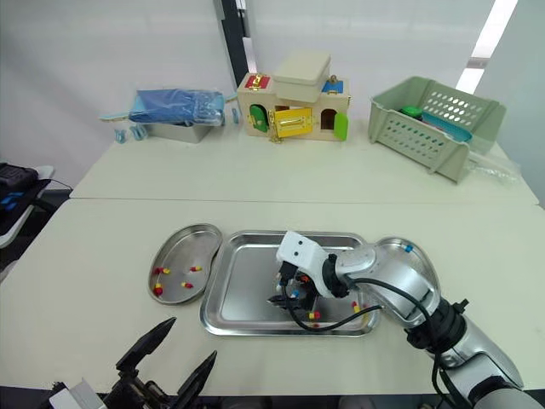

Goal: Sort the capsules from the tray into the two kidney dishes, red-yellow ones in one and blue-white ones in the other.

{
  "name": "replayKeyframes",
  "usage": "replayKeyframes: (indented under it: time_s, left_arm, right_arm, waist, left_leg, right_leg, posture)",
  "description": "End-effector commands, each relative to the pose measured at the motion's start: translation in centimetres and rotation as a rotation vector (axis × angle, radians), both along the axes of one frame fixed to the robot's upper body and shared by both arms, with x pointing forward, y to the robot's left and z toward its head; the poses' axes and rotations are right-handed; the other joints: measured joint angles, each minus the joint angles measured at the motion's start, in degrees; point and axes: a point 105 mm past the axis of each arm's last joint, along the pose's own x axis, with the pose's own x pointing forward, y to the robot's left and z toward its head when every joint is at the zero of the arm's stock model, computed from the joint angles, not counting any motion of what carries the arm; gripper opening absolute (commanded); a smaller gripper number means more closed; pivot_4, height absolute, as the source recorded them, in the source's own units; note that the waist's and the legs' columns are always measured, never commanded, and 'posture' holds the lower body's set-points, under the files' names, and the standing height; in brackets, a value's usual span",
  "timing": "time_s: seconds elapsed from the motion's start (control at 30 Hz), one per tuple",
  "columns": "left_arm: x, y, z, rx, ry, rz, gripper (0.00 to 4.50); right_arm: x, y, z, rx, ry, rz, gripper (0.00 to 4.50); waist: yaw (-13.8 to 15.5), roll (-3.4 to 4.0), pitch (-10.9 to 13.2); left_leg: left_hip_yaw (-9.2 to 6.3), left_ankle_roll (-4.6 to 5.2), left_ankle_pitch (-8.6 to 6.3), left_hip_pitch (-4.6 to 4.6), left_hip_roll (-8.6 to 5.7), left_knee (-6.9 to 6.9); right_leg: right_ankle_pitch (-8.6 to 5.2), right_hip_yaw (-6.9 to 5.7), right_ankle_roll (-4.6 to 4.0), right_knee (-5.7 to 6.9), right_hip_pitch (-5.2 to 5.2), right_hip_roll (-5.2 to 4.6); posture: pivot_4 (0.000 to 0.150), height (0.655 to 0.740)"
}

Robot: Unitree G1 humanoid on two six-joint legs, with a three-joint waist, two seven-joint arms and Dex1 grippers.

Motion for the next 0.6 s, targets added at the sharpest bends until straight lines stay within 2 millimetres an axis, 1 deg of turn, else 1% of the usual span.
replayKeyframes:
  time_s: [0.03, 0.1, 0.13, 0.23, 0.6]
  left_arm:
    - [-0.4, -0.3, 0.1, -0.010, -0.011, 0.017, 4.50]
    - [-0.4, -0.2, 0.0, -0.010, -0.011, 0.020, 4.50]
    - [-0.3, -0.1, 0.0, -0.010, -0.011, 0.024, 4.50]
    - [-0.2, 0.1, -0.1, -0.007, -0.013, 0.029, 4.50]
    - [0.0, 0.1, -0.2, -0.009, -0.004, 0.038, 4.50]
  right_arm:
    - [0.1, 0.5, 0.3, -0.010, -0.045, 0.014, 4.48]
    - [0.2, 0.6, 0.0, -0.025, -0.049, 0.012, 4.10]
    - [0.2, 0.5, -0.2, -0.033, -0.049, 0.013, 3.84]
    - [0.4, 0.4, -0.7, -0.053, -0.052, -0.003, 2.87]
    - [0.5, 0.7, -1.9, -0.082, -0.050, -0.017, 2.87]
  waist:
    - [-0.04, 0.00, 0.00]
    - [-0.04, 0.01, 0.00]
    - [-0.09, 0.01, 0.00]
    - [-0.11, 0.02, 0.01]
    - [-0.11, 0.03, 0.00]
  left_leg:
    - [0.00, -0.01, 0.01, -0.10, -0.01, 0.01]
    - [0.00, -0.01, 0.01, -0.14, -0.01, 0.00]
    - [0.01, 0.00, 0.00, -0.14, -0.01, 0.00]
    - [-0.02, 0.01, 0.00, -0.12, 0.00, 0.00]
    - [-0.05, 0.01, 0.00, -0.11, 0.00, 0.01]
  right_leg:
    - [0.00, 0.00, 0.00, 0.01, -0.10, 0.00]
    - [0.00, -0.01, 0.00, 0.02, -0.14, 0.00]
    - [0.00, 0.00, 0.00, 0.03, -0.16, 0.00]
    - [0.00, -0.01, -0.01, 0.10, -0.17, 0.01]
    - [0.00, -0.02, -0.01, 0.18, -0.21, 0.03]
  posture:
    - [0.150, 0.7400]
    - [0.150, 0.7400]
    - [0.150, 0.7400]
    - [0.150, 0.7400]
    - [0.150, 0.7400]
